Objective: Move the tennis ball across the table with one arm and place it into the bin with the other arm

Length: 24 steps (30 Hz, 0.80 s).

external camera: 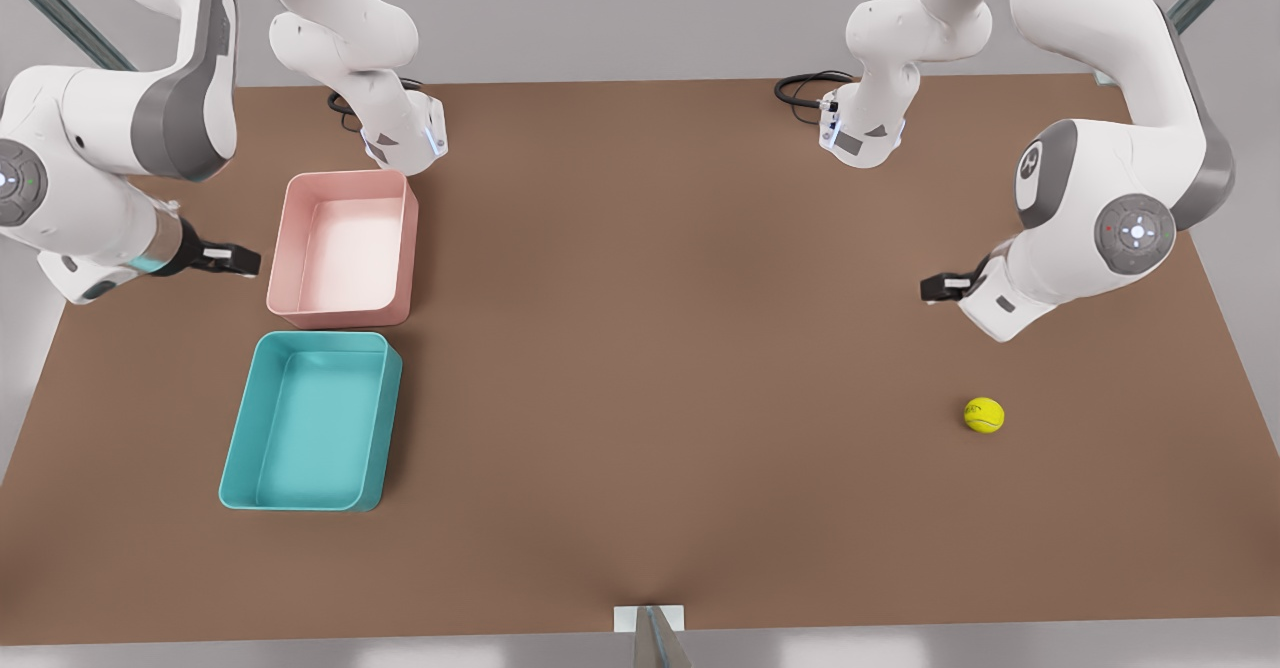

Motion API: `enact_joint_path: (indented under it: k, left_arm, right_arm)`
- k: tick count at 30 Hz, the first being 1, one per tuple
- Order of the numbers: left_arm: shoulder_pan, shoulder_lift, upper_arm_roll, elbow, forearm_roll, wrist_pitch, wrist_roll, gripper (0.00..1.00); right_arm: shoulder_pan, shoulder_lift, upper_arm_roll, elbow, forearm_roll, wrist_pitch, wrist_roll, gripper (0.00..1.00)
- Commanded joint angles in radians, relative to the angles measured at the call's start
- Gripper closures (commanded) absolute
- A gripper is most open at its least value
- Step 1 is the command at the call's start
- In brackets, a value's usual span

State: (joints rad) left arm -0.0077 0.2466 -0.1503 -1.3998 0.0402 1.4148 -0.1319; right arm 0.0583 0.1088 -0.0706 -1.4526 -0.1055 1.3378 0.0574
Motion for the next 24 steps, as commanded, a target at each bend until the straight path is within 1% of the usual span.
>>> enact_joint_path:
  k: [1, 5, 6, 7, 8, 9, 10, 11, 12, 13, 14, 15, 16, 17, 19, 22, 24]
  left_arm:
    - [0.000, 0.000, 0.000, 0.001, 0.001, 0.053, -0.078, 0.00]
    - [0.014, 0.007, -0.002, 0.001, -0.002, 0.053, -0.078, 0.00]
    - [0.015, 0.007, -0.002, 0.001, 0.000, 0.053, -0.075, 0.29]
    - [0.026, 0.007, -0.002, 0.001, 0.003, 0.050, -0.049, 0.54]
    - [0.083, 0.037, -0.002, -0.005, 0.004, 0.067, 0.216, 0.79]
    - [0.130, 0.085, 0.000, -0.007, 0.009, 0.160, 0.498, 0.79]
    - [0.149, 0.118, 0.041, -0.007, 0.009, 0.210, 0.750, 0.79]
    - [0.150, 0.151, 0.051, -0.007, 0.018, 0.243, 0.948, 0.79]
    - [0.167, 0.181, 0.051, -0.007, 0.047, 0.275, 1.128, 0.79]
    - [0.170, 0.209, 0.051, -0.010, 0.078, 0.338, 1.373, 0.79]
    - [0.173, 0.243, 0.049, -0.034, 0.119, 0.438, 1.564, 0.79]
    - [0.183, 0.263, 0.049, -0.054, 0.125, 0.515, 1.646, 0.79]
    - [0.219, 0.298, 0.049, -0.053, 0.124, 0.595, 1.889, 0.79]
    - [0.235, 0.324, 0.049, -0.051, 0.125, 0.628, 2.035, 0.79]
    - [0.233, 0.335, 0.048, -0.057, 0.253, 0.651, 2.115, 0.79]
    - [0.258, 0.387, 0.048, -0.070, 0.245, 0.673, 2.166, 0.79]
    - [0.265, 0.395, 0.048, -0.070, 0.208, 0.662, 2.166, 0.79]
  right_arm:
    - [0.005, 0.000, 0.000, 0.000, -0.003, 0.072, 0.025, 0.00]
    - [0.006, 0.011, 0.000, 0.005, -0.003, 0.070, 0.021, 0.00]
    - [0.029, 0.038, -0.001, 0.005, -0.010, 0.067, 0.021, 0.00]
    - [0.031, 0.049, -0.001, 0.003, -0.003, 0.073, 0.024, 0.00]
    - [0.032, 0.066, -0.001, 0.003, 0.003, 0.080, 0.024, 0.00]
    - [0.034, 0.068, 0.000, 0.003, 0.003, 0.089, 0.024, 0.00]
    - [0.034, 0.068, -0.001, 0.003, -0.003, 0.103, 0.025, 0.00]
    - [0.034, 0.083, -0.003, 0.041, -0.002, 0.101, 0.022, 0.00]
    - [0.000, 0.094, -0.012, 0.069, 0.026, 0.083, 0.007, 0.00]
    - [0.008, 0.097, -0.006, 0.066, 0.030, 0.080, 0.010, 0.00]
    - [0.006, 0.115, -0.005, 0.072, 0.030, 0.080, 0.015, 0.00]
    - [0.005, 0.118, -0.006, 0.069, 0.029, 0.080, 0.009, 0.00]
    - [0.009, 0.126, -0.005, 0.074, 0.017, 0.058, 0.009, 0.00]
    - [0.005, 0.126, -0.006, 0.074, 0.026, 0.058, 0.007, 0.00]
    - [0.011, 0.131, -0.005, 0.075, 0.021, 0.057, 0.009, 0.00]
    - [0.020, 0.137, -0.005, 0.078, 0.020, 0.057, 0.009, 0.00]
    - [0.022, 0.138, -0.005, 0.083, 0.015, 0.057, 0.009, 0.00]
